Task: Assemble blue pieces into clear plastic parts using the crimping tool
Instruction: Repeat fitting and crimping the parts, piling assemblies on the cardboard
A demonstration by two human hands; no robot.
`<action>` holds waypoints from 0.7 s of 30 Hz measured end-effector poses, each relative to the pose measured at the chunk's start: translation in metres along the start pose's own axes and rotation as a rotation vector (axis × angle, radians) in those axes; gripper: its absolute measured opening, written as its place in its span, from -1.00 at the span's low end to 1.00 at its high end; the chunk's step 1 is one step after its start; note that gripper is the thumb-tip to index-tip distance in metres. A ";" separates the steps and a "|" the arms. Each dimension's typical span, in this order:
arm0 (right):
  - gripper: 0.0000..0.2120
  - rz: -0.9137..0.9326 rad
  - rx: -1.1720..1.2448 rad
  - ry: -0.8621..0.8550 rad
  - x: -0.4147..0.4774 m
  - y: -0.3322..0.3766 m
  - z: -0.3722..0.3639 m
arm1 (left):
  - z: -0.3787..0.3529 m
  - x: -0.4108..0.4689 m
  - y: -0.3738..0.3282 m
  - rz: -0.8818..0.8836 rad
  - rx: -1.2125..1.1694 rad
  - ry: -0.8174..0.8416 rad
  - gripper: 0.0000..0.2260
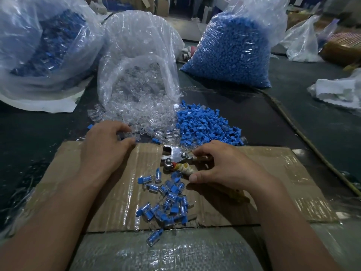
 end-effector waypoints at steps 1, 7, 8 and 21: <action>-0.39 0.002 0.005 -0.011 0.000 0.000 0.001 | 0.000 -0.001 -0.001 0.005 -0.021 0.004 -0.78; -0.45 -0.026 0.048 -0.097 -0.001 -0.008 0.010 | -0.001 -0.004 -0.004 0.011 -0.065 0.034 -0.84; -0.47 -0.035 0.063 -0.127 -0.001 -0.010 0.012 | -0.002 -0.004 -0.005 0.008 -0.065 0.038 -0.84; -0.78 -0.147 0.181 -0.404 -0.002 -0.037 0.031 | 0.000 -0.007 -0.009 -0.032 -0.091 0.049 -0.95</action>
Point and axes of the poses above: each hand's wrist, its own x-axis towards the middle knuckle, its own z-axis out of the back of the hand, y = z × x, the point moved 5 cm from there along x, towards the middle knuckle, and after that the axes turned 7 degrees about -x, right-handed, at the moved point
